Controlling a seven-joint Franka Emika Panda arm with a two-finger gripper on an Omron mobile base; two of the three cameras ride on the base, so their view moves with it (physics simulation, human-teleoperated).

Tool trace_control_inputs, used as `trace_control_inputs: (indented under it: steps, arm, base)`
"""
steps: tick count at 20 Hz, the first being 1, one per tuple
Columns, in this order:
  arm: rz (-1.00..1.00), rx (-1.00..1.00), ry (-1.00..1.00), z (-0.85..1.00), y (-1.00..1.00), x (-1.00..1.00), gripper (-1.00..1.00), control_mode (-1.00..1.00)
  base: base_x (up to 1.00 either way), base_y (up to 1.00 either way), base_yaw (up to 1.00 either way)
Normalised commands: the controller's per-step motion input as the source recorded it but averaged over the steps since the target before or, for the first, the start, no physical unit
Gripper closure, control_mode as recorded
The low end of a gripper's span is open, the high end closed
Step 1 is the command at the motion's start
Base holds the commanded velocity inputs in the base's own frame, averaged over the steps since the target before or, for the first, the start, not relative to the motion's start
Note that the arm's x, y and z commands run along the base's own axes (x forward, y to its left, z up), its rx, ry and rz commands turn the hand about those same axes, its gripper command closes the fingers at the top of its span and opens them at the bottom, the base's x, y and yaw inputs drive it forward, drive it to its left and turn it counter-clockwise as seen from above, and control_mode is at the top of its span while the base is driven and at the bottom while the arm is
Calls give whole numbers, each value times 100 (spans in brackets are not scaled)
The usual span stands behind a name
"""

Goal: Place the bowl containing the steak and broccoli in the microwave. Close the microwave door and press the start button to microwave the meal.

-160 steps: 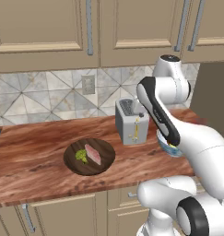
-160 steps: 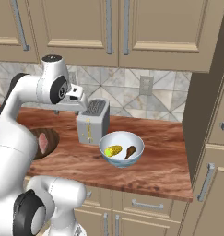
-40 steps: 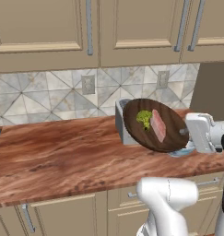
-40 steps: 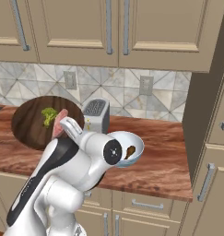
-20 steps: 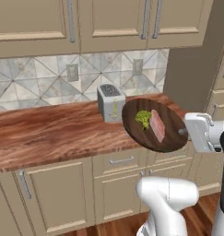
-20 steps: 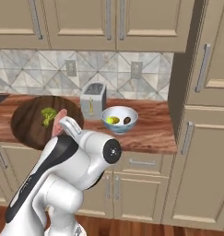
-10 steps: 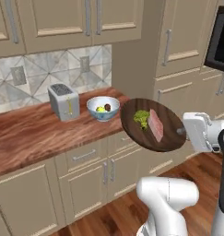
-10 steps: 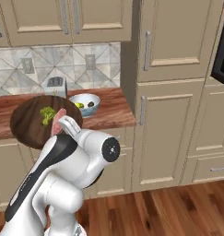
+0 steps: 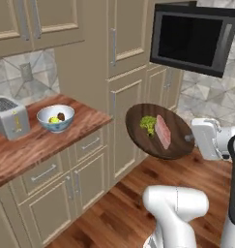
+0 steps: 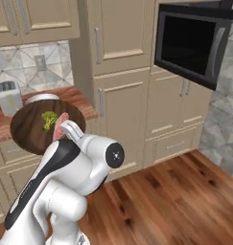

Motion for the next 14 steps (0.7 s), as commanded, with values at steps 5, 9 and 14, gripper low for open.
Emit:
trace_control_inputs:
  steps: [5,9,14]
  arm:
    - [0,0,0,0,0,0,100,100]
    - [0,0,0,0,0,0,100,100]
    - [0,0,0,0,0,0,100,100]
  base:
    - [-14,-33,-57]
    - [0,-38,-53]
    - [16,-43,-44]
